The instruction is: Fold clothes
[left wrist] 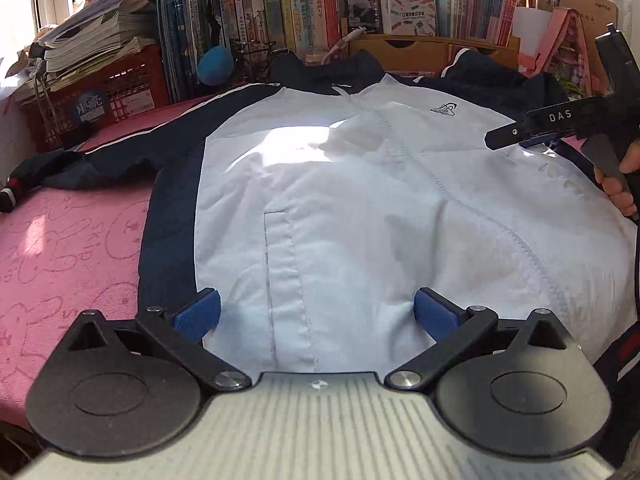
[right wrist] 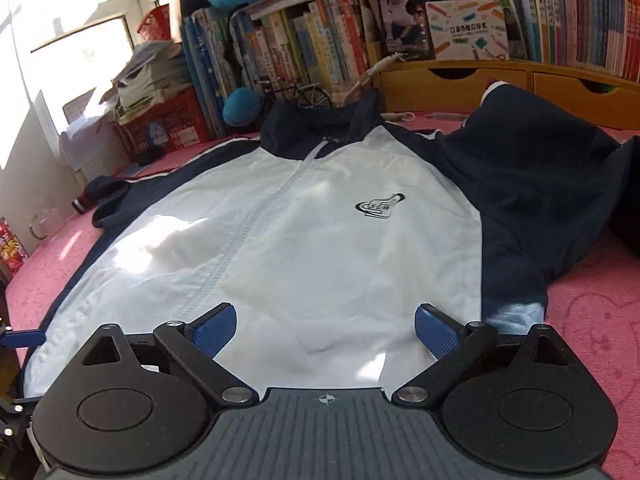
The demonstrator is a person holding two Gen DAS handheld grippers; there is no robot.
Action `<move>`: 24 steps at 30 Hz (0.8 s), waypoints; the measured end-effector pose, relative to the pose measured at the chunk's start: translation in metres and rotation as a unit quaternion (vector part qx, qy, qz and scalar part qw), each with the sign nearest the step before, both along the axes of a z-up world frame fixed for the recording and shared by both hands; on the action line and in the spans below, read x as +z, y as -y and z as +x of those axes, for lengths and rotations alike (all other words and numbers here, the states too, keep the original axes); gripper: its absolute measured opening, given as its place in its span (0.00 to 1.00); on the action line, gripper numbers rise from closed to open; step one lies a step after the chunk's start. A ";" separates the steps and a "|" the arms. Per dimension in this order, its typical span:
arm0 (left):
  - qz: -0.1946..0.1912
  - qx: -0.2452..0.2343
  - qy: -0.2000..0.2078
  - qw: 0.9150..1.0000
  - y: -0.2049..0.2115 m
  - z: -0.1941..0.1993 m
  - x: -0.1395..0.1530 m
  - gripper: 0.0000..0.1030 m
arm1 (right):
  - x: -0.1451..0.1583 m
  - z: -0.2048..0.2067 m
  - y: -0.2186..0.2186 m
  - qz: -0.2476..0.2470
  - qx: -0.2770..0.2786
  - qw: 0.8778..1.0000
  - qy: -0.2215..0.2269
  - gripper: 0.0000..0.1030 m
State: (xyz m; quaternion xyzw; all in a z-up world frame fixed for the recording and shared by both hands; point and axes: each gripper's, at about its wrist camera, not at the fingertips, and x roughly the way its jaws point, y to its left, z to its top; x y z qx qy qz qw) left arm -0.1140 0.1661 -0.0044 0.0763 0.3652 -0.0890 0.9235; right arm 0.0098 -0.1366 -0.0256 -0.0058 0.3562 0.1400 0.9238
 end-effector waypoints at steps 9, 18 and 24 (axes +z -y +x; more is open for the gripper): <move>-0.005 -0.032 0.045 0.998 0.056 0.092 0.038 1.00 | 0.012 -0.012 0.132 0.019 -0.185 0.982 0.038 0.96; 0.013 -0.076 0.053 0.996 0.176 0.174 0.011 1.00 | -0.009 -0.022 0.290 0.124 -0.415 0.899 0.058 0.99; 0.023 -0.085 0.010 0.996 0.204 0.194 -0.023 1.00 | -0.025 0.002 0.316 0.096 -0.420 0.901 0.049 1.00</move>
